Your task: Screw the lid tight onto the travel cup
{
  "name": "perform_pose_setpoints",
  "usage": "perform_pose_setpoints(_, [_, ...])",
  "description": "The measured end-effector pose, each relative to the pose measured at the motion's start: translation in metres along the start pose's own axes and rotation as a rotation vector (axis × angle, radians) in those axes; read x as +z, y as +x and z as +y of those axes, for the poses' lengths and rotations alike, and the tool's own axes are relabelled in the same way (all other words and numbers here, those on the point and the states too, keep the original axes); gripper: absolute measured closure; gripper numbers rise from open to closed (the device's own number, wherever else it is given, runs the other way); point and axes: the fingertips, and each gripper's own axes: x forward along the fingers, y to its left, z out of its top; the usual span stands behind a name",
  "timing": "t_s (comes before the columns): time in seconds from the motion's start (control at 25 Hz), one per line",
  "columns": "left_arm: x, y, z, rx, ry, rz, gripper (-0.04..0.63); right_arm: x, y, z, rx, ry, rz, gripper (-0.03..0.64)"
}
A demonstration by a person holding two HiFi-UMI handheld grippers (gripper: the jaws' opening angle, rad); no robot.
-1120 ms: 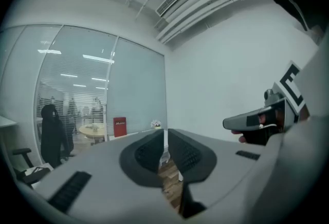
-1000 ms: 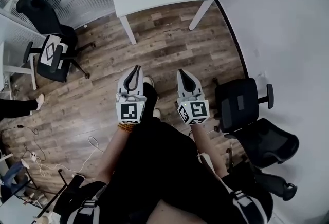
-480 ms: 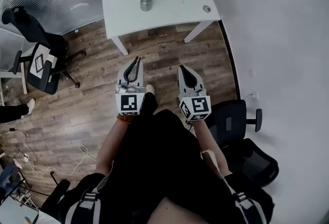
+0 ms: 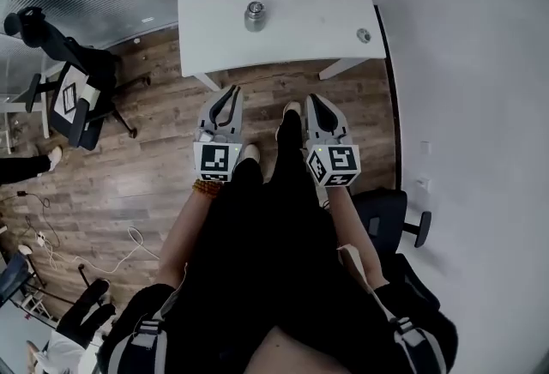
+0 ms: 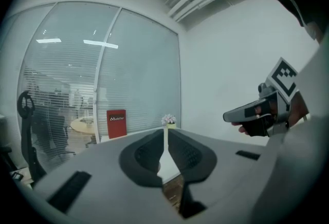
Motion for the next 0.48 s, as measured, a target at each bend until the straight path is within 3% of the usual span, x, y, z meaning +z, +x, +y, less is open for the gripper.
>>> perform_pose_setpoints(0.24, [-0.005,0.073,0.018,0.075,0.005,0.058,0.565,0.018,0.086,-0.05,0.125,-0.033,0.034,0.618])
perform_pose_setpoints(0.48, [0.022,0.146,0.037,0.193,-0.003,0.048,0.565,0.058,0.166,-0.088,0.271,-0.093,0.038,0.618])
